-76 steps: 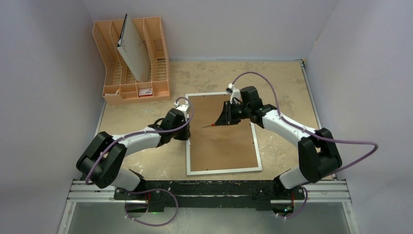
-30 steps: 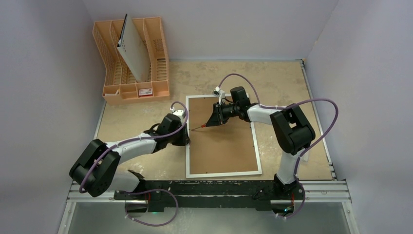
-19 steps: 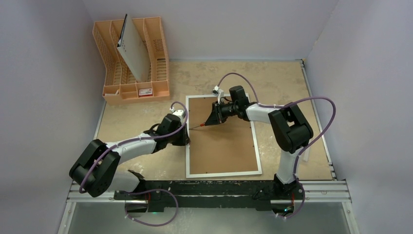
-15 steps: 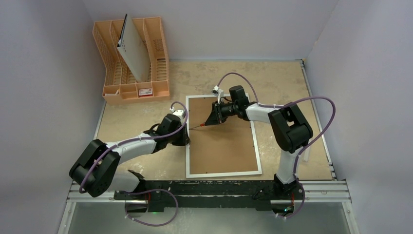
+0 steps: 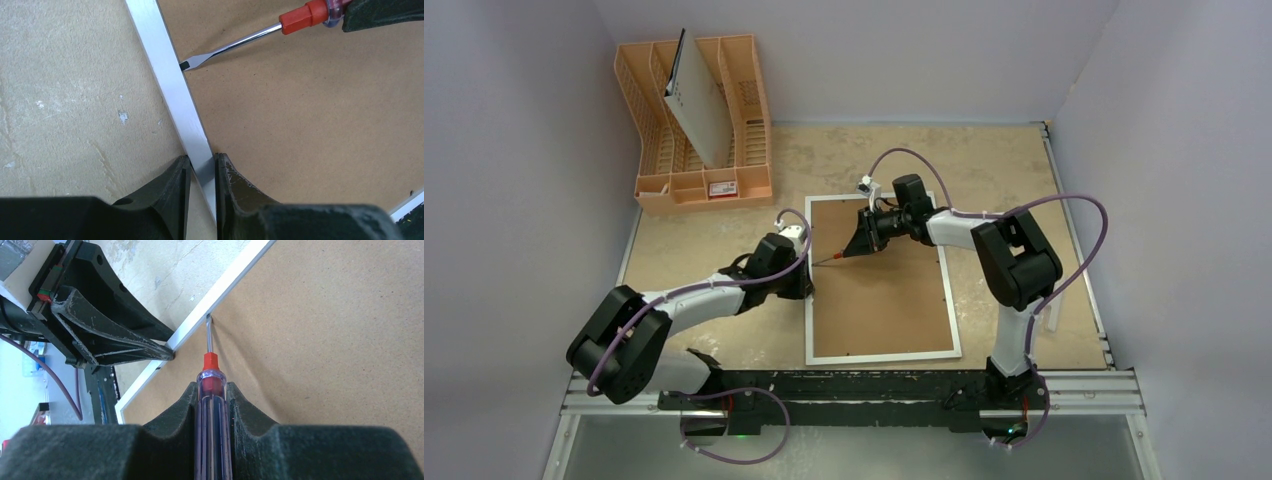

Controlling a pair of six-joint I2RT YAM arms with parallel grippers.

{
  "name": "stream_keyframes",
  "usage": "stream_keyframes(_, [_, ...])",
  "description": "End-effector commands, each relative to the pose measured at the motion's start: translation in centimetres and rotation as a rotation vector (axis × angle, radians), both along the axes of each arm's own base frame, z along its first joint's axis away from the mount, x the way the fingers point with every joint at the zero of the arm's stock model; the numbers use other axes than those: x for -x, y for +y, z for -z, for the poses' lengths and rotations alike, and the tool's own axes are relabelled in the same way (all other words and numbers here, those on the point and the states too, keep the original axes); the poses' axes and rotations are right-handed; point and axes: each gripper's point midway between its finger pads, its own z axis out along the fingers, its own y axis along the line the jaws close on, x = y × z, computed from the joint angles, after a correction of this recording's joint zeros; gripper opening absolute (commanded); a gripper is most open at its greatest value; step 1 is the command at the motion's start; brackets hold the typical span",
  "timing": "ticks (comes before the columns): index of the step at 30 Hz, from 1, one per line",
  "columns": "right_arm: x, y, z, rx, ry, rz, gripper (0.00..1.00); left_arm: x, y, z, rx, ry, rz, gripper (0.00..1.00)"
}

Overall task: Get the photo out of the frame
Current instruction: Release the photo frame item from the photo frame.

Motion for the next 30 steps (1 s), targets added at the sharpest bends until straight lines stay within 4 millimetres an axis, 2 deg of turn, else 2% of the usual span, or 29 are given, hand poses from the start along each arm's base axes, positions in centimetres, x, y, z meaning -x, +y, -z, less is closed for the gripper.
stream_keyframes(1, [1.1, 0.9, 2.7, 0.089, 0.010, -0.013, 0.00, 2.0, 0.6, 2.4, -0.047, 0.056, 0.081, 0.01])
stream_keyframes(9, [0.8, 1.7, 1.5, 0.145, -0.023, 0.031, 0.00, 2.3, 0.9, 2.6, -0.055, 0.057, 0.085, 0.00])
stream_keyframes(21, [0.3, 4.8, -1.5, 0.255, -0.134, 0.094, 0.00, 1.7, 0.6, 2.0, -0.023, -0.003, 0.074, 0.00])
stream_keyframes(30, [0.5, 5.8, -3.1, 0.298, -0.180, 0.096, 0.00, 1.9, 0.9, 2.1, -0.014, -0.023, 0.059, 0.00])
